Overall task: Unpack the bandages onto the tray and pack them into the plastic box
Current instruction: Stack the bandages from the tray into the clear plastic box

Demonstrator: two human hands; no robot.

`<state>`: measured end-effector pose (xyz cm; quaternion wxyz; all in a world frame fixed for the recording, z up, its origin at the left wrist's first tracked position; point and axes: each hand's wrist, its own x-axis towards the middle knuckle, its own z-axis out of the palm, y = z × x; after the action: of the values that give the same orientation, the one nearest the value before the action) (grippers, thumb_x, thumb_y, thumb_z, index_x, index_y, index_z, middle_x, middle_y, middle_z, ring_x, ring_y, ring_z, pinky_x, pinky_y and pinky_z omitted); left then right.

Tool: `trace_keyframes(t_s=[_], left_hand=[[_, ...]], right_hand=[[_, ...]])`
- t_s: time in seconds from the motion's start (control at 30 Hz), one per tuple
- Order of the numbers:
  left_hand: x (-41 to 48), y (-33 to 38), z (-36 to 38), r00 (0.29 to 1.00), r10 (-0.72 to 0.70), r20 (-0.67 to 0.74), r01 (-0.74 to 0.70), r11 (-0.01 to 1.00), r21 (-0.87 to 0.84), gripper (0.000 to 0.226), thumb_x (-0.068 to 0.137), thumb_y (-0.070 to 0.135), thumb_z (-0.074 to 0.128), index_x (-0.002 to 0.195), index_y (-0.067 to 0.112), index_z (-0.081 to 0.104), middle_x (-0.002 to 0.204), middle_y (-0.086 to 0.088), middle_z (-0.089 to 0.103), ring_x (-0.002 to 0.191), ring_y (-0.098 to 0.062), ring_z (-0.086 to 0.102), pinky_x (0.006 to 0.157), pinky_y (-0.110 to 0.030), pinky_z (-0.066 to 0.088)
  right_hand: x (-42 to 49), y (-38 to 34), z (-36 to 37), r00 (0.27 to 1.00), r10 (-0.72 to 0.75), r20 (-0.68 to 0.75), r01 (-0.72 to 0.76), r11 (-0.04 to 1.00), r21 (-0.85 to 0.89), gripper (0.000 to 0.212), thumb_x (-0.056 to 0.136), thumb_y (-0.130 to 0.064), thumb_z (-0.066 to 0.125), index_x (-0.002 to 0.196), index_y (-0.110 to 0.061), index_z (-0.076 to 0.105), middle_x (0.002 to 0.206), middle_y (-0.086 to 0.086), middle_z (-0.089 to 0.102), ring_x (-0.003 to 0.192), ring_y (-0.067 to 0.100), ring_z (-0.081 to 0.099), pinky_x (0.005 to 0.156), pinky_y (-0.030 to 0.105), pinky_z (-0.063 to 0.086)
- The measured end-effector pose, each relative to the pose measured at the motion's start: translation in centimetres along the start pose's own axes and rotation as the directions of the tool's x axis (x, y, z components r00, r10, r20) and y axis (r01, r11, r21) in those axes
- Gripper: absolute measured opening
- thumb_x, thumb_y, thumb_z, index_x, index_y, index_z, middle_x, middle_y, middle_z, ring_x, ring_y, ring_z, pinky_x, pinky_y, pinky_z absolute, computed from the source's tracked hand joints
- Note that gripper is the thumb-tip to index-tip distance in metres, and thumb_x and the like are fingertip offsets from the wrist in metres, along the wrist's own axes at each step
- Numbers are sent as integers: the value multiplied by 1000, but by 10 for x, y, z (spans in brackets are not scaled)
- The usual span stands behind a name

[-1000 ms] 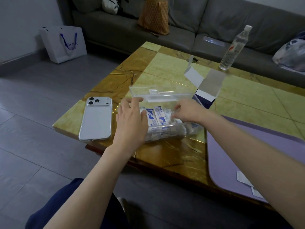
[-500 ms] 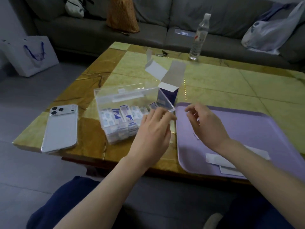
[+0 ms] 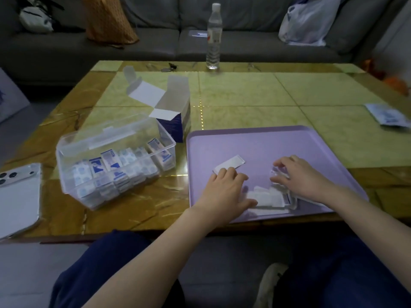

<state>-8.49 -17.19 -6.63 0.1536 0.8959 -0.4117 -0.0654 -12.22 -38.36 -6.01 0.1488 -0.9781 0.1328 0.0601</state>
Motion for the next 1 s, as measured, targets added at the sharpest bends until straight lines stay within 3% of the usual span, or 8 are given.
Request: trace_keyframes(t_s=[0.17, 0.33, 0.5, 0.67, 0.77, 0.87, 0.93, 1.0], left_hand=[[16, 14, 4, 997, -77, 15, 75, 993, 87, 55, 82, 58, 55, 115, 14, 48, 116, -6, 45, 109, -25, 38, 92, -36, 31], [20, 18, 7, 996, -77, 51, 78, 996, -33, 45, 81, 49, 61, 110, 16, 54, 110, -4, 47, 105, -22, 39, 87, -31, 31], [22, 19, 6, 995, -63, 81, 72, 991, -115, 27, 81, 40, 64, 91, 15, 59, 99, -5, 52, 96, -22, 41, 74, -28, 29], [18, 23, 6, 995, -33, 91, 50, 980, -194, 15, 84, 26, 58, 83, 18, 46, 82, -2, 52, 89, -25, 47, 65, -30, 23], [20, 17, 5, 991, -86, 104, 113, 953, -280, 14, 87, 23, 53, 81, 15, 43, 80, -5, 54, 78, -28, 49, 58, -33, 27], [24, 6, -2, 975, -179, 130, 217, 891, -398, 11, 90, 18, 52, 86, 13, 43, 89, -10, 63, 80, -29, 56, 66, -34, 43], [26, -1, -7, 966, -227, 124, 259, 853, -453, 6, 90, 15, 52, 89, 13, 46, 91, -13, 68, 84, -29, 62, 75, -36, 50], [27, -6, -11, 960, -255, 113, 277, 817, -506, 1, 89, 12, 50, 88, 12, 51, 83, -11, 70, 75, -24, 65, 73, -30, 51]], right_hand=[[-2, 10, -3, 999, 5, 49, -4, 1000, -27, 40, 81, -18, 66, 118, -15, 52, 116, 6, 49, 115, 25, 44, 97, 34, 37], [-3, 10, -7, 996, 51, 69, -58, 993, 103, 20, 79, -15, 67, 94, -19, 54, 82, -8, 53, 92, 19, 52, 76, 30, 41], [1, 6, -8, 996, 75, 48, -76, 997, 9, 22, 81, -23, 69, 96, -17, 55, 103, 6, 48, 102, 25, 47, 82, 31, 36], [0, 6, -7, 996, 73, 51, -80, 987, 141, 21, 79, -15, 67, 90, -17, 49, 92, 2, 56, 88, 22, 53, 70, 31, 39], [2, 2, -6, 994, 34, -103, -12, 978, 208, 16, 81, -13, 64, 88, -20, 52, 81, -5, 56, 85, 23, 57, 74, 35, 46], [6, -10, -9, 919, 13, -394, 116, 947, 300, 16, 77, -17, 73, 77, -20, 57, 75, -2, 60, 75, 20, 57, 68, 33, 46], [8, -22, -12, 850, -22, -526, 239, 906, 349, 18, 75, -13, 75, 73, -18, 58, 75, 0, 61, 72, 18, 57, 69, 27, 46], [8, -34, -12, 786, -119, -607, 379, 869, 320, 19, 74, -5, 74, 74, -16, 59, 76, -1, 58, 73, 14, 55, 71, 13, 45]])
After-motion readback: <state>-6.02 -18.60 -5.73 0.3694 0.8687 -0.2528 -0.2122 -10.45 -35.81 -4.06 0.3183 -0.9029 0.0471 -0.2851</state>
